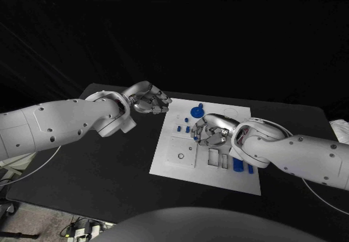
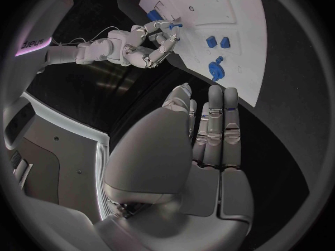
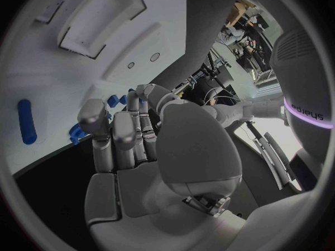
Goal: Assemble the parts on the task board
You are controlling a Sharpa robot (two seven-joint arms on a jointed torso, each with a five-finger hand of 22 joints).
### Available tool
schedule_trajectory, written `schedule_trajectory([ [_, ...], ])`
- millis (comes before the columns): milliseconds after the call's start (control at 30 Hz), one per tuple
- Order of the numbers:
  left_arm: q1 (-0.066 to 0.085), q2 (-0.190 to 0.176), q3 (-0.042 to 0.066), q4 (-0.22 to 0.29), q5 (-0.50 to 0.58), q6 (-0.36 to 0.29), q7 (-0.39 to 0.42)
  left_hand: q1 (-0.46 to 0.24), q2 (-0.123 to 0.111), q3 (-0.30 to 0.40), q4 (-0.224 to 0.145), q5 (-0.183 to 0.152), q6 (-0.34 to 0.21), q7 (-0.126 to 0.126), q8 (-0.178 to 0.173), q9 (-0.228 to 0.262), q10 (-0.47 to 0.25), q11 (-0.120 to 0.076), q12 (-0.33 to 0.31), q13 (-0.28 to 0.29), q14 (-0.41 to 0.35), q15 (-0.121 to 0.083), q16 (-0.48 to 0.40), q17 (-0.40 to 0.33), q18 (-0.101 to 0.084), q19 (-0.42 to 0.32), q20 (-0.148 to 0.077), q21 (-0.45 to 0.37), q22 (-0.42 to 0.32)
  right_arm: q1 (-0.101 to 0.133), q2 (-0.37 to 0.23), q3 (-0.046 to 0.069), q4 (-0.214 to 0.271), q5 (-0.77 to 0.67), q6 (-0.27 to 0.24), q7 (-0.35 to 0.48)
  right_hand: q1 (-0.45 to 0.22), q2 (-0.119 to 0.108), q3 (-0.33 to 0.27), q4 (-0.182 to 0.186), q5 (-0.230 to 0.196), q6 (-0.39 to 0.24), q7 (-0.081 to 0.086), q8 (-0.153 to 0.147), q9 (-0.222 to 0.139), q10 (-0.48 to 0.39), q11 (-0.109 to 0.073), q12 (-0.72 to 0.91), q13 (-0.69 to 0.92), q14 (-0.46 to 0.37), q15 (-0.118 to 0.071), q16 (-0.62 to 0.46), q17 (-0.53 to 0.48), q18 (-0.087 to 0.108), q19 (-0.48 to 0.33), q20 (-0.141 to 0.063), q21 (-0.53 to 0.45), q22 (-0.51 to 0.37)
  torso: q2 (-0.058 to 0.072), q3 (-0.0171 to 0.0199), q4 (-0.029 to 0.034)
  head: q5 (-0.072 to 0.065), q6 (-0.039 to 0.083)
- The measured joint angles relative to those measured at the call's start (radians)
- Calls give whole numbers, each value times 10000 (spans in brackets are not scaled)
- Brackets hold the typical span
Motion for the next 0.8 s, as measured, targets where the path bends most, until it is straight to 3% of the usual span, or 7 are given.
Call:
schedule_trajectory([
  [500, 0, 132, -2, -49, 0, 66, -75, 0, 0, 0, 0, 0, 0, 0, 0, 0, 0, 0, 0, 0, 0, 0, 0, 1, 0, 0, 0, 0, 3, -27, 210, -1, -285, 1220, 402, 117, -67, 67, 0, 0, -1, -9, -2, -61, 57, 0, 2, -114, -82, -125, 54, -128, -211, 0, -95, 4, -155, -2, -10, -6, 6, -39, 0],
  [800, -1, 180, -4, -64, 0, 106, -126, 0, 0, 0, 0, 0, 0, 0, 0, 0, 0, -1, 0, 0, 0, 0, 0, -13, 1, 35, 35, 0, 8, -114, 339, -2, -369, 1311, 751, 20, -64, 69, -1, 1, -2, -15, 0, -79, 66, 36, 38, -114, -97, -125, 54, -128, -222, 0, -94, 4, -155, -3, -14, -12, 11, 26, 0],
])
